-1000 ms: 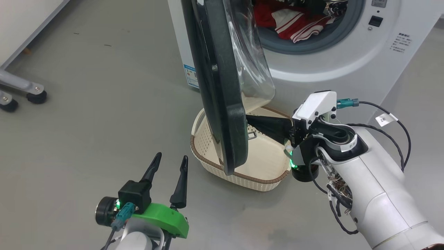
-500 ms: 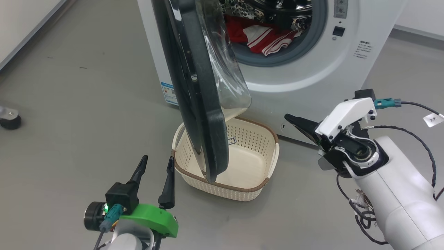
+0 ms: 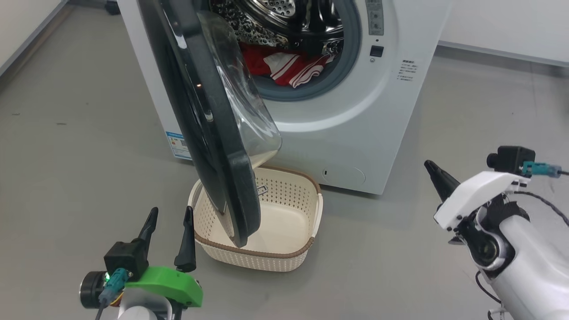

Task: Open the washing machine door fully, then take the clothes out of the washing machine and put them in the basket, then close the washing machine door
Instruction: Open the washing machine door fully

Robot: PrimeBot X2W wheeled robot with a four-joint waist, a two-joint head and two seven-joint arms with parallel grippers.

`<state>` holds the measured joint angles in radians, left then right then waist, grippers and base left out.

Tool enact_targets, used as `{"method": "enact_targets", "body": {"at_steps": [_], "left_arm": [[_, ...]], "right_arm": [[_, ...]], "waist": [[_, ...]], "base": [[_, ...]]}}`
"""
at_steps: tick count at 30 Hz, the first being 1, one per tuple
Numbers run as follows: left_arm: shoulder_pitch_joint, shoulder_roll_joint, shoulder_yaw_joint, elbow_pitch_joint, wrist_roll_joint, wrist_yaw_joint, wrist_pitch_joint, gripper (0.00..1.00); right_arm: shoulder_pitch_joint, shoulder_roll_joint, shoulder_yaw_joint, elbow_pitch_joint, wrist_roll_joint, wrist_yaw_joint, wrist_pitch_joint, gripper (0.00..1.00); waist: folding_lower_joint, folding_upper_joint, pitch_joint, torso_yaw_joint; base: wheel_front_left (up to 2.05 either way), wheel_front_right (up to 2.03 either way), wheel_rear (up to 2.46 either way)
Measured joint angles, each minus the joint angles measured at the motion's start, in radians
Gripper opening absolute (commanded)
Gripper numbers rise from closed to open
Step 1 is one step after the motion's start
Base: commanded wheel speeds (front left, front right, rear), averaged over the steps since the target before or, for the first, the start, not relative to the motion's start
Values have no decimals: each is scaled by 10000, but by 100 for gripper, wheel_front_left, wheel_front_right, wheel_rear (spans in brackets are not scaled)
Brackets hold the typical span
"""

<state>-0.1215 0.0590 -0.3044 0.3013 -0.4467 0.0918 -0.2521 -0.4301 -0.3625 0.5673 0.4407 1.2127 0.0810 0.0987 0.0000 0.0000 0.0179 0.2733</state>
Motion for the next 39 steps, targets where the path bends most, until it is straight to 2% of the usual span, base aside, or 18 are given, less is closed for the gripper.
{"method": "enact_targets", "body": {"at_steps": [3,8,15,18,26,27,28,29,34,39], "left_arm": [[53,0,144,-15,2,-2,0,100],[231,-10,286,-42,82,-52,0,100],[320,-21,374,-46,105,-180,0,100],[380,-21,558,-65,173,-184,0,100],[544,-40,832,-125,186,-265,0,100],[594,-48,926,-157,186,-265,0,100],[660,-48,1018,-178,186,-265,0,100],[694,-48,1058,-180,186,-265,0,100],[705,-56,1064,-180,230,-270,0,100],[706,-69,1070,-182,362,-366,0,100]], "right_arm": [[411,-178,130,-196,-729,-2,-828,0],[959,-316,-8,-531,-1239,-50,-2038,0],[1988,-554,-132,-941,-1860,-483,-3400,0],[2297,-499,-171,-1120,-1981,-593,-3517,0],[3277,-378,-539,-1557,-2491,-1285,-3519,0],[3367,-324,-606,-1615,-2514,-1363,-3519,36],[3405,-265,-663,-1693,-2604,-1429,-3519,80],[3416,-232,-727,-1797,-2765,-1471,-3519,100],[3567,-203,-1524,-2426,-3394,-1664,-3517,100],[3908,-107,-1699,-2826,-4067,-1720,-3517,100]], "waist": [[0,0,-87,-233],[0,0,-198,-560],[0,0,-294,-754],[0,0,-330,-793],[0,0,-417,-910],[0,0,-422,-933],[0,0,-427,-966],[0,0,-431,-1001],[0,0,-432,-1097],[0,0,-410,-1136]], "base": [[0,0,0],[0,0,0],[0,0,0],[0,0,0],[0,0,0],[0,0,0],[0,0,0],[0,0,0],[0,0,0],[0,0,0]]}}
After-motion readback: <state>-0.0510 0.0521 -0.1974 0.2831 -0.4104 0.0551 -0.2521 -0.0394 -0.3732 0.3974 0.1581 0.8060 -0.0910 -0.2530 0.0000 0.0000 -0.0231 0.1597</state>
